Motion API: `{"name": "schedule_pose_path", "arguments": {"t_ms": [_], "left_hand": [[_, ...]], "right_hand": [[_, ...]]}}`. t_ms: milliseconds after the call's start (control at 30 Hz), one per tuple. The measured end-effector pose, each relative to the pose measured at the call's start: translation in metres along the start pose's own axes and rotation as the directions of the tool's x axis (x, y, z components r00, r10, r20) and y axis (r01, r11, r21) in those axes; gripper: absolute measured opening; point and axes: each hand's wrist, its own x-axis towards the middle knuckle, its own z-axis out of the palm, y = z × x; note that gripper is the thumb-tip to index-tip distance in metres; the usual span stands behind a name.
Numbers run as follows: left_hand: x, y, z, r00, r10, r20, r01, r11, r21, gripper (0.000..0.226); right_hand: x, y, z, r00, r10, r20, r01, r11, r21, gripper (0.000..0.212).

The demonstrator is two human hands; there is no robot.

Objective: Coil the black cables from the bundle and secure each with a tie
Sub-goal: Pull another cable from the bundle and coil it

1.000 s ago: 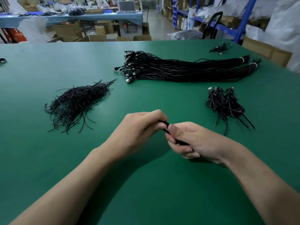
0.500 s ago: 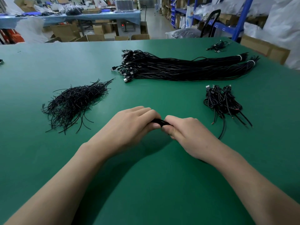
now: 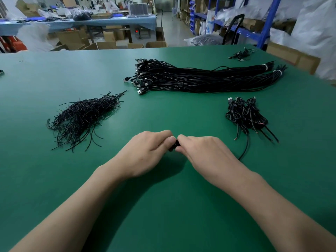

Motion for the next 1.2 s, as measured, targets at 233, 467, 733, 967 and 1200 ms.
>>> {"name": "schedule_pose_path", "arguments": {"t_ms": [233,467,733,967,1200], "left_hand": [[0.003,0.000,-0.003,0.971,-0.083,0.225,0.126,0.975,-0.184,0.047],[0.003,0.005,-0.001,0.977,0.026,0.213,-0.059,0.986,0.153,0.043],[0.006,-0.005,-0.001,0.986,-0.073,-0.152,0.047,0.985,-0.169,0.039],[0.011,0.020,0.019,0.979,-0.181,-0.096,0.062,0.708,-0.703,0.044],[0.011,0.024,0.024,0.990,-0.144,-0.005,0.089,0.634,-0.768,0.042]], "right_hand": [[0.001,-0.003,0.005,0.999,-0.049,-0.005,0.049,0.995,-0.091,0.030],[0.002,0.008,-0.008,0.992,0.006,0.126,-0.018,0.996,0.090,0.028],[-0.001,0.031,-0.013,0.936,0.310,0.168,-0.278,0.357,0.892,0.035],[0.013,-0.004,0.007,0.925,0.376,0.061,-0.092,0.066,0.994,0.022],[0.015,-0.005,0.011,0.879,0.476,-0.007,-0.005,0.023,1.000,0.019]]}}
